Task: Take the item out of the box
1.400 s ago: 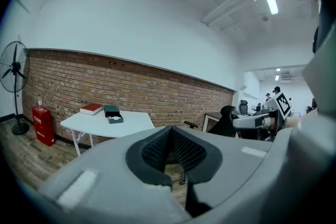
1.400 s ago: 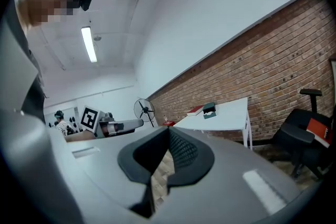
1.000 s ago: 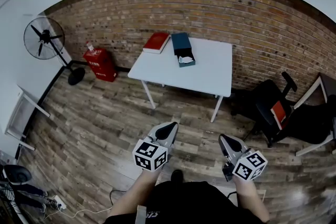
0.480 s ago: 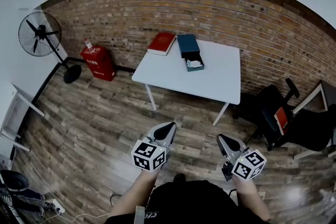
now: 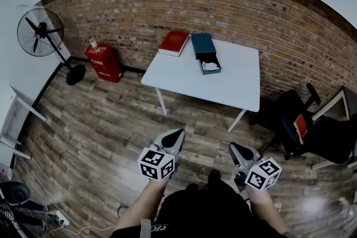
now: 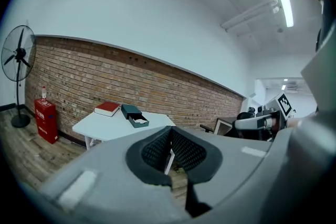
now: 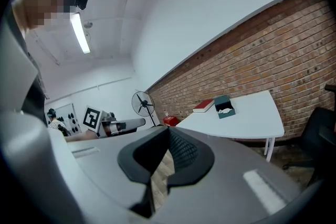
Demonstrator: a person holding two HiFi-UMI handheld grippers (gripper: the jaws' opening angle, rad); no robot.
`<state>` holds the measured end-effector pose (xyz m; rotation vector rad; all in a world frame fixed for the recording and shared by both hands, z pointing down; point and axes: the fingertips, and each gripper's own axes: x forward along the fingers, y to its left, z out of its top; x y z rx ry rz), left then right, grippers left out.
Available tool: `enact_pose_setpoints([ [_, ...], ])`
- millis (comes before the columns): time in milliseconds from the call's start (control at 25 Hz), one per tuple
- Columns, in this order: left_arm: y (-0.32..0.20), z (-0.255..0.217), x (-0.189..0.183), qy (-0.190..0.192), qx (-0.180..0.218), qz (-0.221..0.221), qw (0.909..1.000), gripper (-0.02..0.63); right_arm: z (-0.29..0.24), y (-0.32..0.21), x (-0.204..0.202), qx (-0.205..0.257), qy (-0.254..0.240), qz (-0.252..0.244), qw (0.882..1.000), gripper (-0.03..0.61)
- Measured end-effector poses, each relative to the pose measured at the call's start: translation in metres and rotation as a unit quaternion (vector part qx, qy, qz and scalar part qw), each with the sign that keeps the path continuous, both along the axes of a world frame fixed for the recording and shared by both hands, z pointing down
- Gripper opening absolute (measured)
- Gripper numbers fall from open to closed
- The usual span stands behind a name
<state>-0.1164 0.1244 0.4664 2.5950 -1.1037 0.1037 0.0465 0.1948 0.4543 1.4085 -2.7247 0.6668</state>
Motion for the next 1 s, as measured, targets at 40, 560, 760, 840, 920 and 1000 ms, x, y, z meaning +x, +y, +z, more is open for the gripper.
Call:
enact_pose_setpoints([
  [40, -0.005, 0.000, 0.003, -0.002, 0.000, 0.002, 1.0000, 0.006, 0.001, -0.005, 0.003, -0.001, -0.002, 0.001, 1.000, 0.000],
  [560, -0.115, 0.009, 0.038, -0.033, -0.009, -0.012, 0.9994, 0.006, 0.024, -0.133, 0.044, -0.012, -0.034, -0.014, 0.999, 0.000],
  [760, -0.168, 0.001, 0.066, -0.038, -0.006, -0.022, 0.9990, 0.006, 0.014, -0.202, 0.067, 0.000, -0.037, -0.038, 0.999, 0.000],
  [840, -0.187, 0.001, 0.075, -0.040, -0.009, -0.029, 0.9987, 0.006, 0.010, -0.224, 0.074, 0.003, -0.039, -0.049, 0.998, 0.000],
  [920, -0.204, 0.001, 0.084, -0.043, -0.014, -0.033, 0.9984, 0.006, 0.010, -0.244, 0.084, 0.003, -0.041, -0.055, 0.998, 0.000],
  [1000, -0.221, 0.002, 0.093, -0.046, -0.018, -0.035, 0.9981, 0.006, 0.011, -0.263, 0.096, -0.001, -0.045, -0.055, 0.997, 0.000],
])
